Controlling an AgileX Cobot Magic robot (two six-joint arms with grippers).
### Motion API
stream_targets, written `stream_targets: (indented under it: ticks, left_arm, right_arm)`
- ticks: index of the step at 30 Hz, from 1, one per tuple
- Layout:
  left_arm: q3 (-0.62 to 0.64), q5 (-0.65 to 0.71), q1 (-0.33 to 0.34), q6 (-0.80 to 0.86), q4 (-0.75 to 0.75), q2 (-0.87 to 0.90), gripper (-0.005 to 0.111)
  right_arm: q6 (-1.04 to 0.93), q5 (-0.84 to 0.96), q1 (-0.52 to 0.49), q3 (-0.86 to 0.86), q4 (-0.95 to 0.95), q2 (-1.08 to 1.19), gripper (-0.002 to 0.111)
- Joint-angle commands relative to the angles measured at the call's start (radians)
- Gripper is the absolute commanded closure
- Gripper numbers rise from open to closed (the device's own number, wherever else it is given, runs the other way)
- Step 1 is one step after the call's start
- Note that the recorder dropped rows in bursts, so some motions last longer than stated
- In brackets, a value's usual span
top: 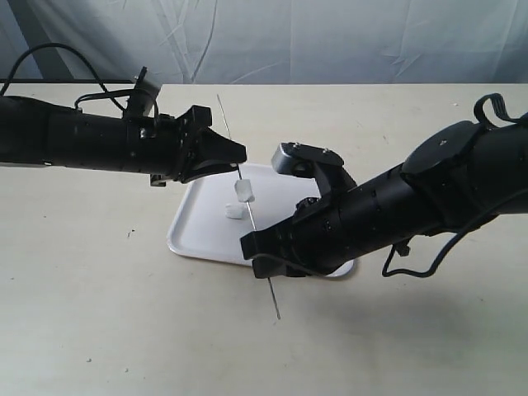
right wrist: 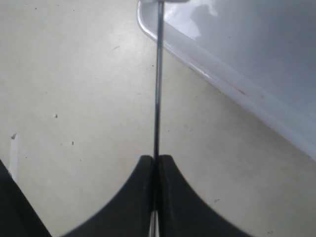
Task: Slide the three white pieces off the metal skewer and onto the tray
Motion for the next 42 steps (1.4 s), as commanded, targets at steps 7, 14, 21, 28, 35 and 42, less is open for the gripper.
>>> stream_targets:
  ticks: [7, 14, 21, 28, 35, 42]
  left_arm:
    - [-0.004, 0.01, -0.005, 0.003, -0.009, 0.001, 0.081]
    - [-0.004, 0.01, -0.005, 0.003, -0.009, 0.001, 0.085]
    - [-0.004, 0.01, -0.005, 0.015, -0.009, 0.001, 0.086]
    - [-0.004, -0.024, -0.005, 0.015, -0.009, 0.001, 0.086]
    - [-0.004, -0.125, -0.005, 0.015, -0.009, 0.001, 0.086]
    - [-0.029, -0.17, -0.005, 0.012, -0.009, 0.001, 0.086]
  right_arm:
    - [-0.011, -0.004, 0.001, -0.004, -0.005, 0.004, 0.109]
    - [-0.011, -0.006, 0.001, -0.004, -0.005, 0.004, 0.109]
    - [-0.011, 0.004, 0.001, -0.004, -0.007, 0.004, 0.109]
    - [-0.008, 0.029, 0.001, -0.004, -0.049, 0.004, 0.109]
    - [0.056, 0.092, 0.001, -0.004, -0.131, 0.004, 0.109]
    - [0.284, 0.176, 0.001, -0.004, -0.377, 0.004, 0.109]
